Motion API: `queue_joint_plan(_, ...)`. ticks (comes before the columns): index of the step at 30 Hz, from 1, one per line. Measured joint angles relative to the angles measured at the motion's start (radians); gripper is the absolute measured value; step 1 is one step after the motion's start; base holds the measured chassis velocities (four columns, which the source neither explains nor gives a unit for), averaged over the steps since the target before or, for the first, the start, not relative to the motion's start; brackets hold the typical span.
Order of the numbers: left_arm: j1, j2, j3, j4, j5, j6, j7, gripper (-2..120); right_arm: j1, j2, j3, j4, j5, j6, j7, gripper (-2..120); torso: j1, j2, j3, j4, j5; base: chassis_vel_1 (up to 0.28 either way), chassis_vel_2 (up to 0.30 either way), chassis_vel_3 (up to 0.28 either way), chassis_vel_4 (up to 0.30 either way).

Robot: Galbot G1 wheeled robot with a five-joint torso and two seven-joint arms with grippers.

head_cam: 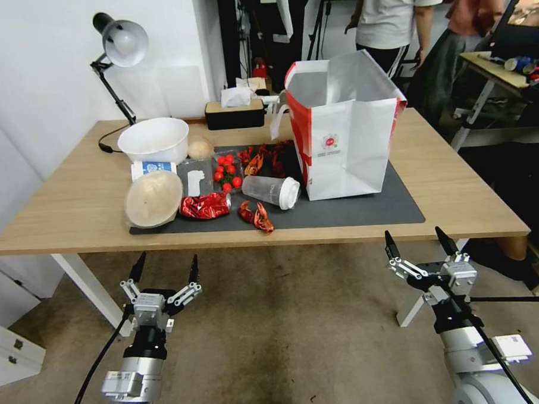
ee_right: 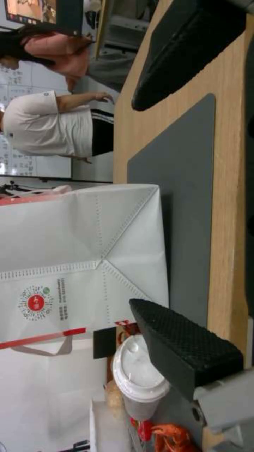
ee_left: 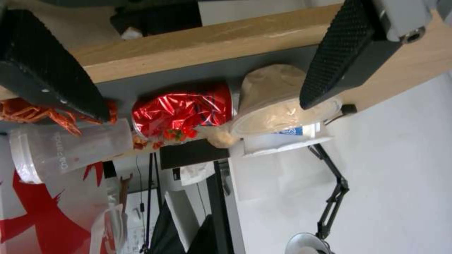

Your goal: Pick up the food delivery bag from the floor and place it on the table.

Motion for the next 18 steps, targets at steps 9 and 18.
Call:
queue_joint_plan(9, 0.0, 0.0, 0.0, -0.001, 0.0, 0.001, 0.0, 100, 0.001, -0.001, 0.0, 0.0, 0.001, -0.001, 0.001, 100, 0.0, 0.0, 0.0, 0.0, 0.0, 0.0, 0.0, 0.0, 0.0)
queue_joint_plan(18, 0.0, 0.0, 0.0, -0.001, 0.0, 0.002, 0.0, 100, 0.001, -0.001, -0.001, 0.0, 0.002, -0.002, 0.001, 100, 0.0, 0.0, 0.0, 0.0, -0.0001, 0.0, 0.0, 0.0, 0.0)
